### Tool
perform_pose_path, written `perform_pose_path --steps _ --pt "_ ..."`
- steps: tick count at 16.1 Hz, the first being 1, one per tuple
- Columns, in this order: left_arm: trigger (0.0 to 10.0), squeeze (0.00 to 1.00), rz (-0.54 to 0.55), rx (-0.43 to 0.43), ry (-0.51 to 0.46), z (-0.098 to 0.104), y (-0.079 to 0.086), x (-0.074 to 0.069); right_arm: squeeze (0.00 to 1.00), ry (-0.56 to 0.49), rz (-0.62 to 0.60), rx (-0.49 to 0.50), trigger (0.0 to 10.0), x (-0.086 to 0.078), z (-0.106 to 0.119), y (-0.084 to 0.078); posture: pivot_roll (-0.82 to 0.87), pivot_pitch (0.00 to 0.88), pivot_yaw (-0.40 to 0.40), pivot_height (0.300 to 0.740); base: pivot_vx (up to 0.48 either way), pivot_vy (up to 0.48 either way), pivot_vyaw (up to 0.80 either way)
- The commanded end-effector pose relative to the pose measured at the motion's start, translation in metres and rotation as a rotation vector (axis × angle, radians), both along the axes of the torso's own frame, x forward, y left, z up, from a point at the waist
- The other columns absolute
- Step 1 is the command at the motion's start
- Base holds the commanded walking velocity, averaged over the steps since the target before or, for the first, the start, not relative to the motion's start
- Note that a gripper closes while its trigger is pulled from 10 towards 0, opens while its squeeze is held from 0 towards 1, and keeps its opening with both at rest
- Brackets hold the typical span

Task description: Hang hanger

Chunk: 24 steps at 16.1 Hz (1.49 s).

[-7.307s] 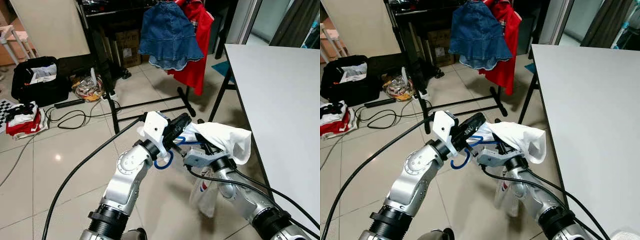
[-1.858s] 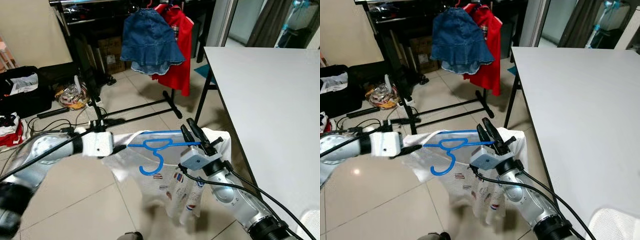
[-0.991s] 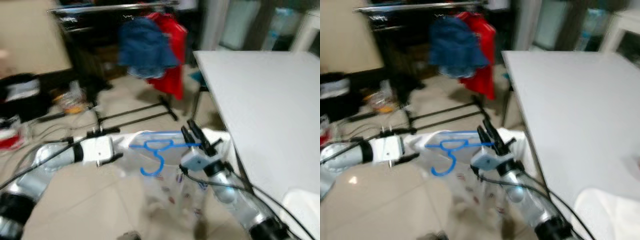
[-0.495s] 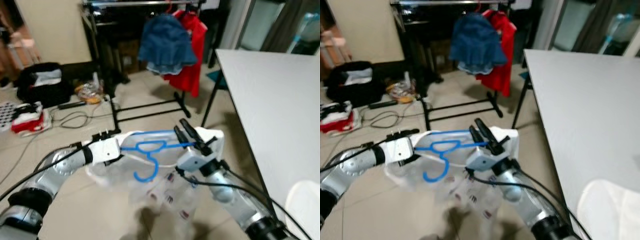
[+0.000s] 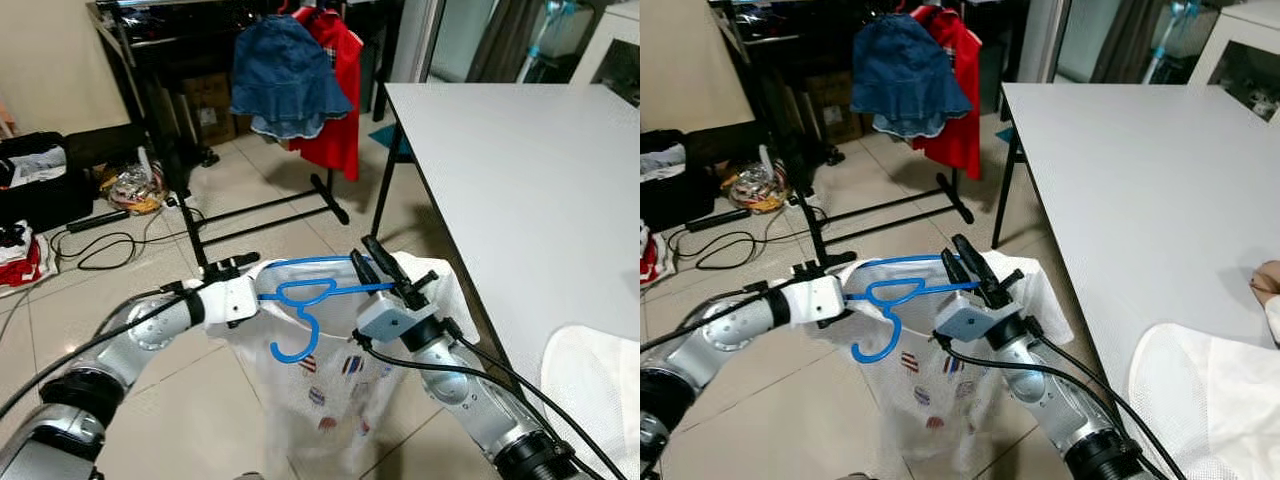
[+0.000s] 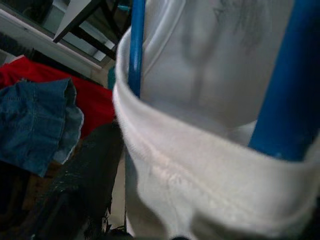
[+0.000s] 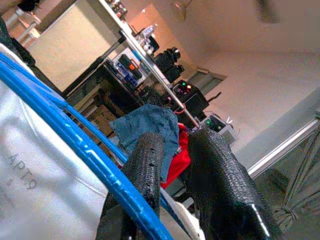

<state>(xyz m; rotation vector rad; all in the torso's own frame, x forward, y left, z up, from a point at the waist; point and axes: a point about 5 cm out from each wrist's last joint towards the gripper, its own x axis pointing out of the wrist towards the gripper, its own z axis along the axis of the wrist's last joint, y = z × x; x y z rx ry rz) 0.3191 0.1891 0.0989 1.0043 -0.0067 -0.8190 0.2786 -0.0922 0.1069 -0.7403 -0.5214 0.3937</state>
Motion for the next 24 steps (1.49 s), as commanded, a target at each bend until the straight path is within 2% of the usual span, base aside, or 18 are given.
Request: perform_pose_path --steps 1,2,3,4,7,16,21,24 --pt "9.3 0.0 -0.012 0.013 -0.002 0.0 -0.003 0.001 0.0 -0.003 0.026 0.013 10.0 0.0 0.004 0.005 0.08 0.074 0.017 0.74 0.0 0.0 0.0" --pt "7.1 0.0 -0.013 0.016 0.006 -0.001 -0.004 0.001 0.0 -0.002 0.028 0.013 10.0 0.0 0.004 0.006 0.08 0.074 0.017 0.74 0.0 0.0 0.0" --pt "2.1 0.0 -0.014 0.032 0.018 -0.002 -0.002 0.001 0.0 0.003 0.032 0.014 10.0 -0.001 0.004 0.005 0.08 0.076 0.017 0.74 0.0 0.0 0.0" --pt "2.1 0.0 -0.014 0.034 0.019 -0.002 -0.002 0.001 0.0 0.004 0.033 0.013 10.0 -0.001 0.003 0.005 0.08 0.076 0.017 0.74 0.0 0.0 0.0" --pt "0.0 0.0 -0.025 0.051 0.015 -0.002 -0.002 0.0 0.0 0.009 0.034 0.01 10.0 -0.002 0.002 0.004 0.08 0.079 0.018 0.74 0.0 0.0 0.0" --pt "0.0 0.0 -0.059 0.078 0.007 0.005 -0.004 0.001 0.0 0.056 0.077 -0.05 10.0 -0.006 -0.008 0.006 0.08 0.079 0.017 0.74 0.0 0.0 0.0" --pt "0.0 0.0 -0.051 0.089 0.013 0.005 -0.001 0.002 0.0 0.053 0.073 -0.054 10.0 -0.006 -0.007 0.007 0.07 0.078 0.02 0.74 0.0 0.0 0.0" --pt "0.0 0.0 -0.02 0.098 -0.024 0.01 -0.001 0.007 0.0 0.059 0.072 -0.069 10.0 -0.006 -0.008 0.005 0.07 0.077 0.022 0.74 0.0 0.0 0.0"
